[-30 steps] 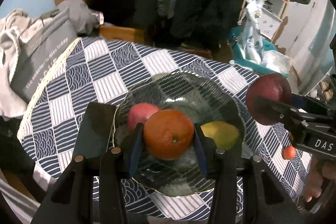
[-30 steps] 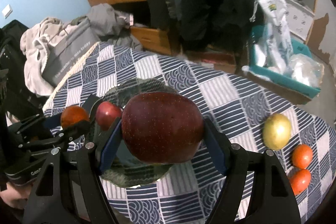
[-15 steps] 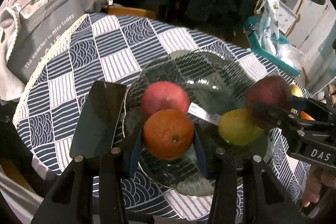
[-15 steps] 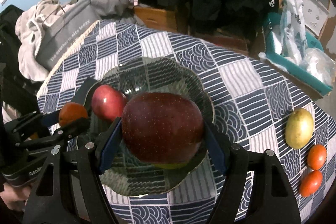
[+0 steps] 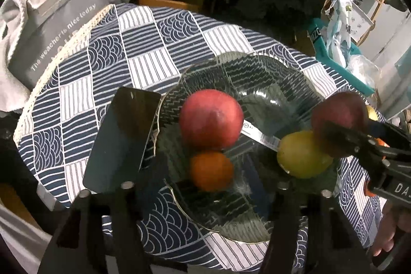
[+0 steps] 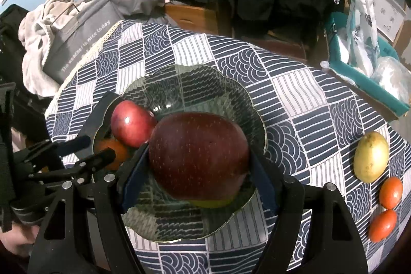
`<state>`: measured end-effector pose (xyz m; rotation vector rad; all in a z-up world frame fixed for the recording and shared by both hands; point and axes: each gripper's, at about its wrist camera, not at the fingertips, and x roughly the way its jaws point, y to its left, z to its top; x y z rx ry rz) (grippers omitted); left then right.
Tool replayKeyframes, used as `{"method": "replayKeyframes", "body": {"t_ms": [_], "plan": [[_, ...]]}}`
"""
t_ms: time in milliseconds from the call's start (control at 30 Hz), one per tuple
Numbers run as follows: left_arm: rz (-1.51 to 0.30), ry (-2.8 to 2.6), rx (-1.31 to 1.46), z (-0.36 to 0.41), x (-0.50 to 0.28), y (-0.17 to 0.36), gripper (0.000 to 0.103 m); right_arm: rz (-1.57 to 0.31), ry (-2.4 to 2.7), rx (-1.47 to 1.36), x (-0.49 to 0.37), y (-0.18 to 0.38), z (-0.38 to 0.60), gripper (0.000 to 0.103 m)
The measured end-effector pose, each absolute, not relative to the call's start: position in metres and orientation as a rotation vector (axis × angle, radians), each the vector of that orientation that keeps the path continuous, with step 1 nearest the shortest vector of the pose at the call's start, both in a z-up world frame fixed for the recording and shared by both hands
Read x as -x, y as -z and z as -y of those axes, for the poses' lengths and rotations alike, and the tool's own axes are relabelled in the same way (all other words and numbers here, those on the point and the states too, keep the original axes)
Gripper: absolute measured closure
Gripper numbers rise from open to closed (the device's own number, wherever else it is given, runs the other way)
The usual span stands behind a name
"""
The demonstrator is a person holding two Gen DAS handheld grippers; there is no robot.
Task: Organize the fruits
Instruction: 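Carry the apple and tangerine over the glass bowl with both tools, then open the right tool to drop the apple while the left releases the tangerine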
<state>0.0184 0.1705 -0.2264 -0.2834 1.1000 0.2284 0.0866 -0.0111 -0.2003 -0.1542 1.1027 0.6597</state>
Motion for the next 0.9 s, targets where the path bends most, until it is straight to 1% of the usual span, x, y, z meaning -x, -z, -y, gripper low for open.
{"method": "replayKeyframes", "body": {"t_ms": [367, 533, 900], "plan": [[-1.101, -0.213, 0.257, -0.164, -0.019, 0.223, 0.037, -1.109, -0.659, 0.141, -0.086, 0.199, 0.013, 0.026], [-1.093, -0.21, 0.254, -0.163, -0.019, 0.22, 0.037, -1.11, -0.657, 0.138, -0.086, 0.199, 0.014, 0.023], [-1.073, -0.191, 0.25, -0.156, -0.019, 0.21, 0.037, -1.093, -0.641, 0.132, -0.083, 0.193, 0.025, 0.023]]}}
